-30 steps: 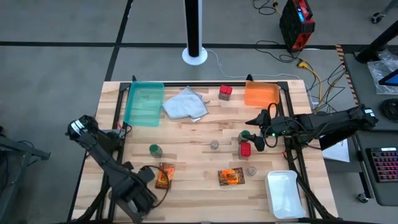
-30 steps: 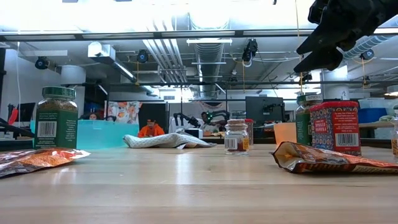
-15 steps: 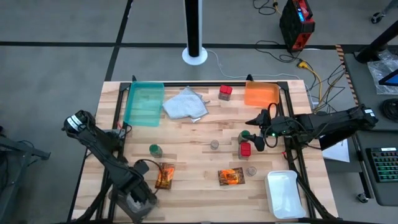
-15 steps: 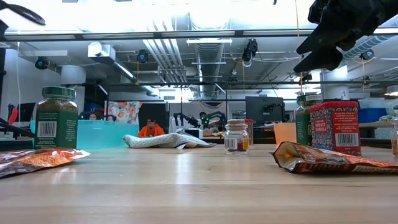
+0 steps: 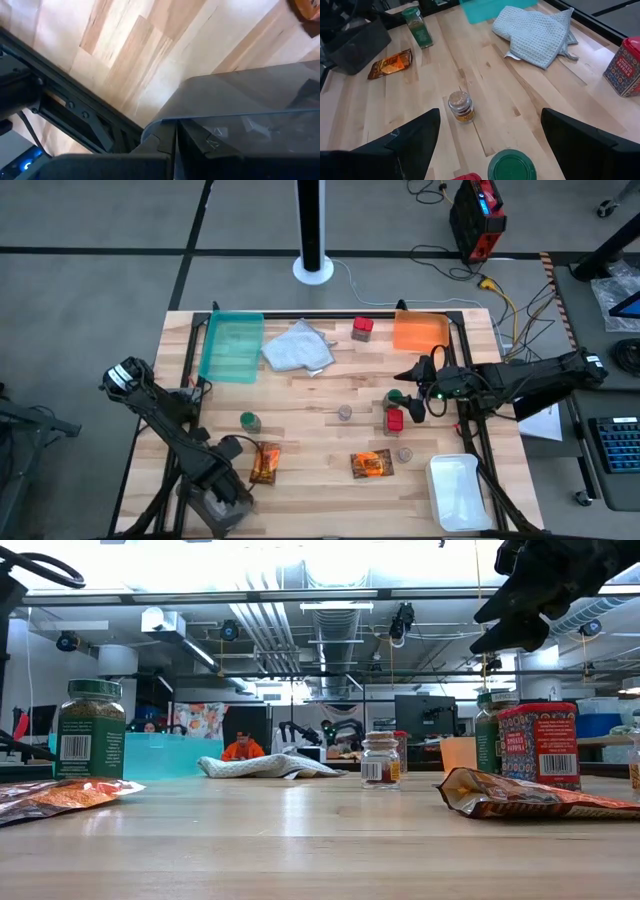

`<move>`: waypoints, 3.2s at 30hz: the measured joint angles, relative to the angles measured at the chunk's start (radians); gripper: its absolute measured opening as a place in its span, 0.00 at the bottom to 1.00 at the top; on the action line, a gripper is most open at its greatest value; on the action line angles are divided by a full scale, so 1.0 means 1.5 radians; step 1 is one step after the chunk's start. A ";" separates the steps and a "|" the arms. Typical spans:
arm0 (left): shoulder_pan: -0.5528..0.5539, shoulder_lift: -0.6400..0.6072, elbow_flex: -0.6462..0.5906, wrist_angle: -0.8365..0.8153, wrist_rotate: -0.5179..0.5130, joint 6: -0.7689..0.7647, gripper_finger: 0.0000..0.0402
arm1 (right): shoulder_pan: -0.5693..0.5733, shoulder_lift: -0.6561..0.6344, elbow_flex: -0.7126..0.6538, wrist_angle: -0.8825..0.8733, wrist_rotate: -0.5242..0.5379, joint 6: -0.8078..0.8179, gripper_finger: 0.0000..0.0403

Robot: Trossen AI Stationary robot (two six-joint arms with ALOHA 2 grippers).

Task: Sort spices by type
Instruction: Adjust the black bin on the table, then put the left orange seasoning pack into the black bin

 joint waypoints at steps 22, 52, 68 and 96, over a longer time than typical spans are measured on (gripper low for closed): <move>0.026 0.000 0.140 -0.065 -0.165 0.123 0.00 | 0.000 0.000 0.000 0.005 0.000 0.000 0.84; 0.027 0.174 0.251 0.172 -0.033 0.252 0.00 | 0.000 0.000 -0.003 0.013 0.000 -0.001 0.84; -0.044 0.174 0.249 0.164 0.043 0.149 0.00 | 0.000 0.000 -0.014 0.015 0.000 -0.001 0.84; 0.011 0.169 0.446 0.015 -0.227 0.235 0.00 | 0.000 0.000 -0.013 0.030 0.000 0.000 0.84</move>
